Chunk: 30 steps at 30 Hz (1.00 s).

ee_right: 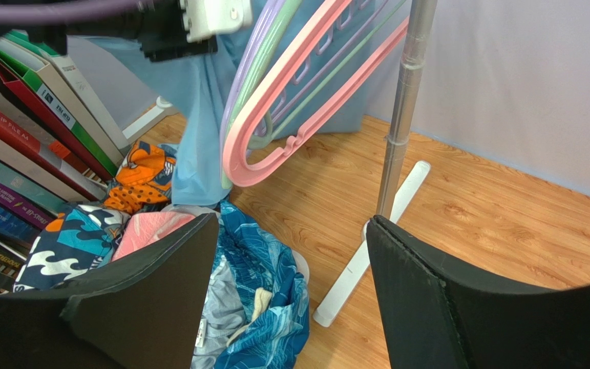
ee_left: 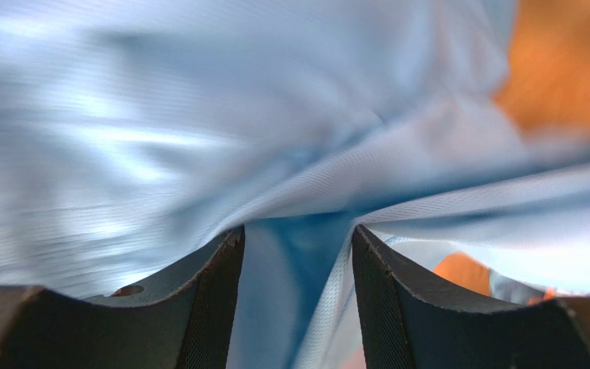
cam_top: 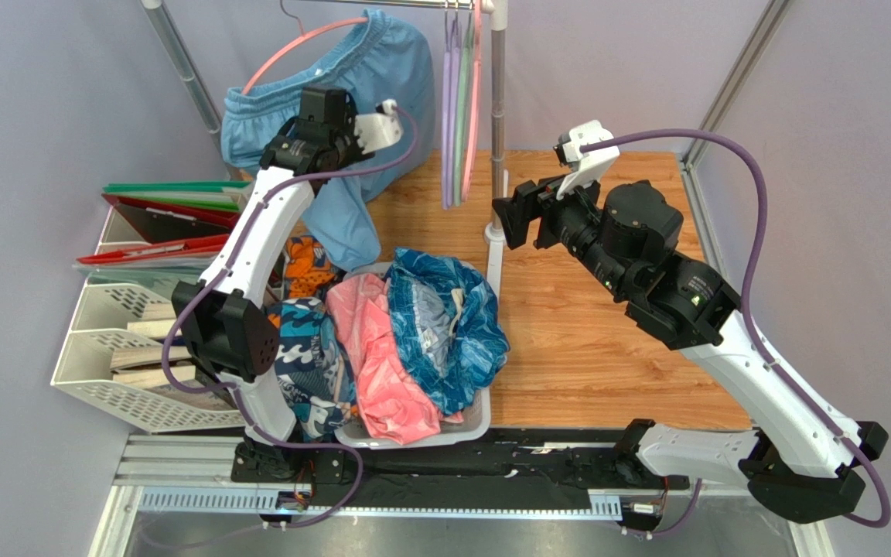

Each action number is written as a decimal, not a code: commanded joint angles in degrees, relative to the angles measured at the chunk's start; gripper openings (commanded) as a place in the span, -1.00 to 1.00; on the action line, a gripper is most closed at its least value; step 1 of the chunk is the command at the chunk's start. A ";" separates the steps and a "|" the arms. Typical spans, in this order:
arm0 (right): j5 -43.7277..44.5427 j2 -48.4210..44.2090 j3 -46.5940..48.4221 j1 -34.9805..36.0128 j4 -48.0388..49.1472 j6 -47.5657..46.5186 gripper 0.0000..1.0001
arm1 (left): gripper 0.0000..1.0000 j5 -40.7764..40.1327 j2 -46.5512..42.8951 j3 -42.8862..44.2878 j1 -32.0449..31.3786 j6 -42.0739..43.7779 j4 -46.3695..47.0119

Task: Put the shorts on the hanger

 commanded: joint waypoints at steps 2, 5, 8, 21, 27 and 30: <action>-0.49 0.15 0.87 -0.35 1.79 0.22 0.50 | 0.17 11.39 3.01 11.33 0.39 -9.53 -0.03; -0.23 0.15 0.69 -0.35 1.70 0.22 0.50 | 0.18 14.83 3.97 13.79 0.39 -12.43 2.61; -0.05 0.06 0.43 -0.35 1.70 0.31 0.50 | 0.18 14.67 6.96 17.74 0.39 -13.94 2.53; 0.04 0.59 -0.10 -0.70 1.70 0.49 0.50 | 0.20 4.82 15.31 25.48 3.64 -23.08 16.23; -0.31 0.33 -0.89 -1.14 1.79 1.28 0.50 | 0.08 0.51 15.14 25.48 6.89 -22.82 16.68; -0.49 0.41 -0.81 -1.23 1.70 1.37 0.50 | 0.04 0.25 14.79 25.57 10.31 -24.22 15.89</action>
